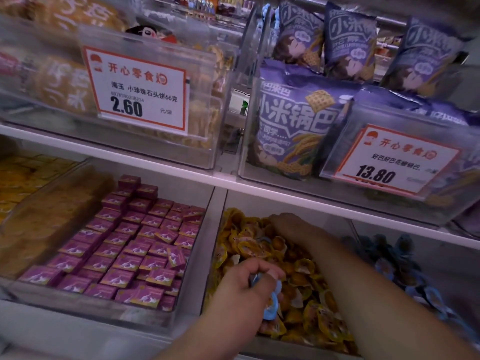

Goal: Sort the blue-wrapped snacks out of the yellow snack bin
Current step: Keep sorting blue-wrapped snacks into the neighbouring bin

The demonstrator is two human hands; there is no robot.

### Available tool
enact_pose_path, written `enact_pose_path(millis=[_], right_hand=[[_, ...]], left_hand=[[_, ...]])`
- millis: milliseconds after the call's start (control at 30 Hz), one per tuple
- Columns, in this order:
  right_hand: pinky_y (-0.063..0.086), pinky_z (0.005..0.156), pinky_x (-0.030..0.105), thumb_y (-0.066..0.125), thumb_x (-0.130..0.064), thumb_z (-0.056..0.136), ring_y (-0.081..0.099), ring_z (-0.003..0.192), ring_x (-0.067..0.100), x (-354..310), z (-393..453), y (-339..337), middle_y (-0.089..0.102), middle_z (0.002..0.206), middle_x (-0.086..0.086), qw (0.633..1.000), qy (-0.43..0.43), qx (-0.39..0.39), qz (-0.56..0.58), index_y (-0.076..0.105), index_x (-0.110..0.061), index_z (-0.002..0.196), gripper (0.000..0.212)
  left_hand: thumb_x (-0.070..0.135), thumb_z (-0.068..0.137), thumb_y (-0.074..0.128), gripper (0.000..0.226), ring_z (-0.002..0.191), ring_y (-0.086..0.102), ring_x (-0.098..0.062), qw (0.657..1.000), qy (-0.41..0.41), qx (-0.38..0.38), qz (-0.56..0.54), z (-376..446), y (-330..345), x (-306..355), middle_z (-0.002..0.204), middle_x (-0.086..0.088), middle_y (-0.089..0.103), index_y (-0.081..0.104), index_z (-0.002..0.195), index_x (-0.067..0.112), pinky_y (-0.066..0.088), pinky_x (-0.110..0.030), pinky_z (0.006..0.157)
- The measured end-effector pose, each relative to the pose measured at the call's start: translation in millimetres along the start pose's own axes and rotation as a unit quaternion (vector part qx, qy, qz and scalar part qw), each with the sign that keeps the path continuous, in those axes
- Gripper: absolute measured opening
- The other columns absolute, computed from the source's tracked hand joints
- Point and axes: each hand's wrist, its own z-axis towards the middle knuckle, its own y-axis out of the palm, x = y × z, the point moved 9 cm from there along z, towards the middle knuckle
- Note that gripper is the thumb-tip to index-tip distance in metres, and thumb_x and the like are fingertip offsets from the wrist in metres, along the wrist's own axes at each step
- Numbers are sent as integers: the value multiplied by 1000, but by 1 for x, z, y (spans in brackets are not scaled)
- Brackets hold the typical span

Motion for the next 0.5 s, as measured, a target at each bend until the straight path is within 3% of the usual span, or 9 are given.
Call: enact_pose_path(millis=[100,167,233,333,433,500], right_hand=[[52,67,23,56,-45,90,69,81,16,-21,-6,25,70,93,3,993,-17,-58,103,72,-24,83,28],[53,65,22,63,-50,83,70,71,14,-30,-10,46,75,85,3,989,-34,-96,110,75,-25,74,29],[55,72,28,62,-55,78,69,77,15,-35,-12,52,75,90,1,984,-71,-105,123,75,-26,80,31],[53,90,30,62,-37,87,67,98,11,-31,-16,39,71,109,-5,981,-98,-104,135,69,-33,106,20],[53,78,19,65,-33,74,68,87,0,-36,-26,30,72,93,-14,963,-90,-137,212,73,-47,90,23],[53,69,22,69,-41,68,70,73,5,-43,-31,26,74,81,-9,941,-102,-175,270,78,-38,80,16]], left_hand=[[22,99,57,24,54,63,-16,1000,-2,2,-18,0,-2,1,77,-4,69,74,83,24,45,-21,43],[20,100,56,24,50,60,-20,999,-7,1,-40,1,-2,1,69,-2,69,74,84,21,44,-22,41],[19,100,56,23,48,59,-18,999,-6,-3,-48,1,-1,2,65,0,68,74,86,18,43,-22,40],[20,100,57,22,48,60,-12,999,3,-13,-38,1,-1,4,65,2,68,74,85,20,44,-21,41],[22,100,57,21,47,58,-16,999,5,-29,-43,1,1,3,65,1,68,73,86,21,43,-22,41],[22,100,57,21,49,59,-15,999,11,-28,-36,2,0,2,66,2,68,73,86,21,44,-22,42]])
